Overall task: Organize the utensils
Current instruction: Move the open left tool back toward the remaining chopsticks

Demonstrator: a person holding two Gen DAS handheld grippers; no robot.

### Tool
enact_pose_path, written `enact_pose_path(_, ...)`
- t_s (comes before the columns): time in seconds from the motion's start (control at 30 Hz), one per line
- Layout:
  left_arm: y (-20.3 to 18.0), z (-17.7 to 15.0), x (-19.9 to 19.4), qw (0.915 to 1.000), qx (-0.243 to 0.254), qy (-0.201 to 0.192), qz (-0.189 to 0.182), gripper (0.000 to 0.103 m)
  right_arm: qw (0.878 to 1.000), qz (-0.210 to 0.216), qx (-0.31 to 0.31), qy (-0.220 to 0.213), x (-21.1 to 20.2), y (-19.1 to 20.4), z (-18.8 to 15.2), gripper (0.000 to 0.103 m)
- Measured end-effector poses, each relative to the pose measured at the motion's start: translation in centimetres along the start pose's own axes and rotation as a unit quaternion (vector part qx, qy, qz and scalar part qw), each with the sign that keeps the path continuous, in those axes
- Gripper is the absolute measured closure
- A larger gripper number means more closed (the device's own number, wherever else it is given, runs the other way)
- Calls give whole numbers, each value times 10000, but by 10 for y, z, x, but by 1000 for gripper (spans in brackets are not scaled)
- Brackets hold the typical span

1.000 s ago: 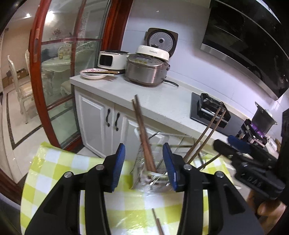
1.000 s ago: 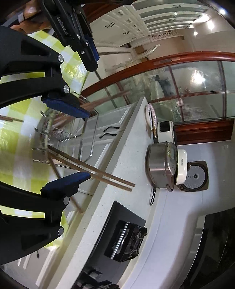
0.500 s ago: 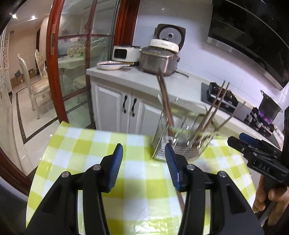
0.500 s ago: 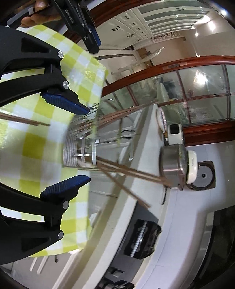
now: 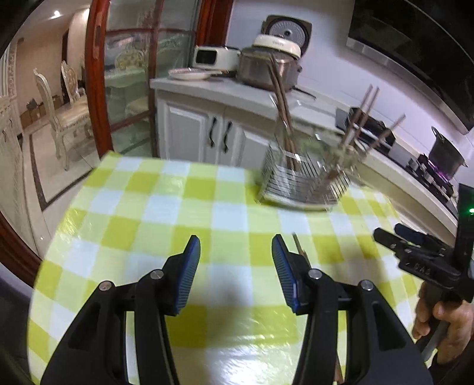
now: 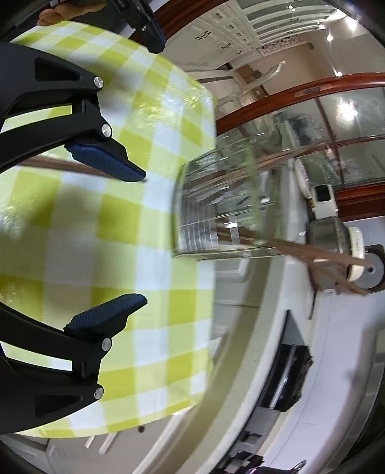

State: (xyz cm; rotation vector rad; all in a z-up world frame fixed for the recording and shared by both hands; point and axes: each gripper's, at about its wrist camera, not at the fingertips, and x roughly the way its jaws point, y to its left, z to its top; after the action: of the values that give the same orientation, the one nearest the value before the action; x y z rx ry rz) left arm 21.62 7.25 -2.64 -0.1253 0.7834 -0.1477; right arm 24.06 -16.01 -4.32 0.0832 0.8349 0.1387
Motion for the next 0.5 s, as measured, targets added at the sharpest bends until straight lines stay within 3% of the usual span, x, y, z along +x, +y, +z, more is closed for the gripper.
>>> enact_pose_path(0.27, -45, -48, 40, 9972, 255, 632, -295, 54, 9991, -59, -52, 407, 23, -25, -30, 25)
enact_pose_path(0.5, -71, -67, 63, 9953, 321, 884, -230, 54, 9990, -213, -17, 393, 21, -57, -14, 24)
